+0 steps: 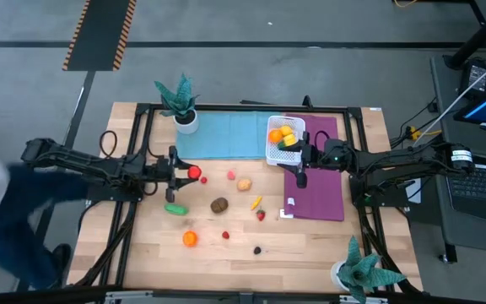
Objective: Pick and placing Produce into tupperware
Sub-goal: Put the left red strawberry into the white container
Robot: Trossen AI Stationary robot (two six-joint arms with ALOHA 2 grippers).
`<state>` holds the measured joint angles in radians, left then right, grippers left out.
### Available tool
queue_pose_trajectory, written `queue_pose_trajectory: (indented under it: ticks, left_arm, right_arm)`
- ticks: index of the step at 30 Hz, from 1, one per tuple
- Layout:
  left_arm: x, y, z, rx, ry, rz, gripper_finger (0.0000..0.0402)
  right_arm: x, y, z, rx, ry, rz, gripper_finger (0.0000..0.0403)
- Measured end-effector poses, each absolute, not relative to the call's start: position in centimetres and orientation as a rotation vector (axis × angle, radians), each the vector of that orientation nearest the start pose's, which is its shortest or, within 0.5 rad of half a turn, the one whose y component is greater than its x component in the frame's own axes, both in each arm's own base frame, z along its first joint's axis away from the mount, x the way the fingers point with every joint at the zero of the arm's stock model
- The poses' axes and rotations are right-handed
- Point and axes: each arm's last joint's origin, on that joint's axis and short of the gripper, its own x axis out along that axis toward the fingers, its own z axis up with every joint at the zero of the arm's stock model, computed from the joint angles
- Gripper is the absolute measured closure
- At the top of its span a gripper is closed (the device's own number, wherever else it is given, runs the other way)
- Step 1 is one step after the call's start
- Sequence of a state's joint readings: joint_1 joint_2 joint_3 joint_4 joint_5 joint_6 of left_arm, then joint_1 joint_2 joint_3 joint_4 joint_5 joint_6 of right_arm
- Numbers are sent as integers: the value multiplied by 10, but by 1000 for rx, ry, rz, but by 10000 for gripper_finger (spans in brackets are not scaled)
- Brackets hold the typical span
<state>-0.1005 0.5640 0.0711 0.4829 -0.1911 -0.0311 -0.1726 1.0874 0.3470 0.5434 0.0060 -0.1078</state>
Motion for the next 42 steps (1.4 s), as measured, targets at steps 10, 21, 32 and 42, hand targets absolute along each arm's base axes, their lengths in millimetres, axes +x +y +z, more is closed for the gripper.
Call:
queue_pose_trajectory:
  ticks: [10, 21, 32, 42]
  left_arm:
    - [154, -9, 176, -13, -9, 93, 236]
    - [194, 2, 169, -13, 38, 98, 236]
    - [246, 37, 174, -3, 85, 146, 236]
    - [304, 72, 174, -12, 91, 36, 236]
  right_arm:
    - [211, -37, 199, -91, 189, -169, 137]
    - [211, -37, 199, -93, 184, -169, 137]
    - [206, -40, 199, -99, 224, -258, 137]
    - [180, -41, 201, -108, 204, -361, 137]
